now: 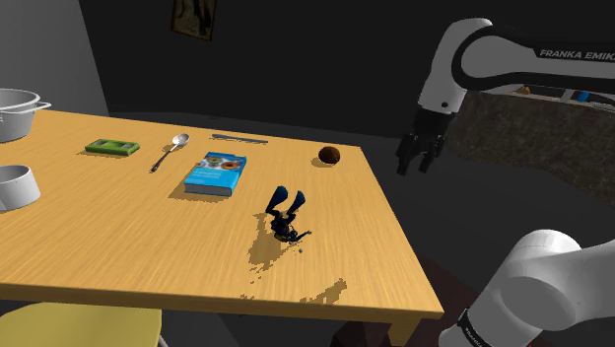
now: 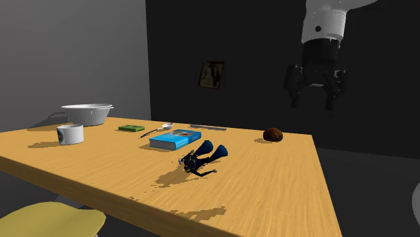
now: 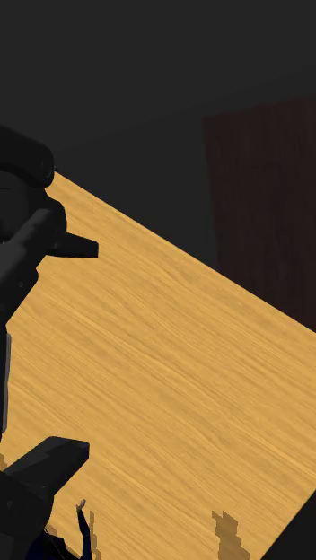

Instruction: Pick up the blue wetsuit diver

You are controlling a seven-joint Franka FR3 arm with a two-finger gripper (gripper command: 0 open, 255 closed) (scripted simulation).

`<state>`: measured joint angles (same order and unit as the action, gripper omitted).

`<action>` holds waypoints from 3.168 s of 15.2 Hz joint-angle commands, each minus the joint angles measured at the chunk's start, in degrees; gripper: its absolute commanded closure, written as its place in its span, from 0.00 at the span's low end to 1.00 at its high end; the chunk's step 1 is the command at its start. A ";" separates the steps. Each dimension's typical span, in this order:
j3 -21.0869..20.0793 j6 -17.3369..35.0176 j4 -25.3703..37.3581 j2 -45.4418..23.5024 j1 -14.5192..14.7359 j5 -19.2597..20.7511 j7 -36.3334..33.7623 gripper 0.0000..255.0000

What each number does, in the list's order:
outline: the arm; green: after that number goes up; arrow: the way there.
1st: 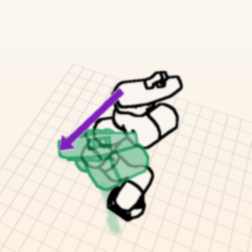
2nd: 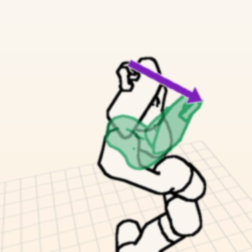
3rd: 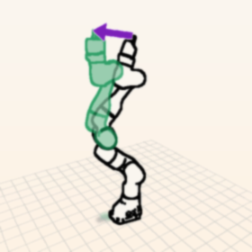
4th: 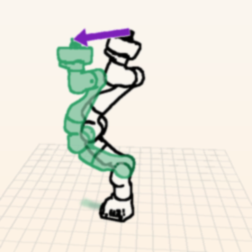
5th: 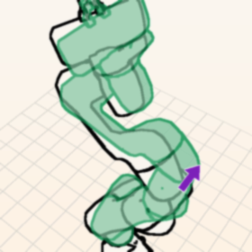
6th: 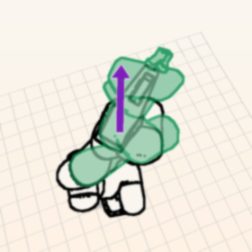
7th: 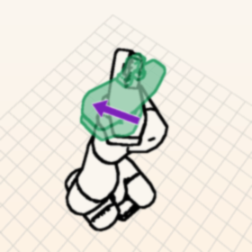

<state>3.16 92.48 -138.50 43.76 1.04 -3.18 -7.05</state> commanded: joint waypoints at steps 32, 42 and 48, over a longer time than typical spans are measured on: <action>-33.68 32.34 12.51 -41.42 5.41 12.67 -40.20 0.00; -33.74 34.91 11.00 -42.79 5.37 13.87 -41.31 1.00; -33.76 34.17 11.52 -42.51 5.39 13.59 -41.06 1.00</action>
<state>-30.62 127.00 -127.21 1.10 6.45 10.57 -48.28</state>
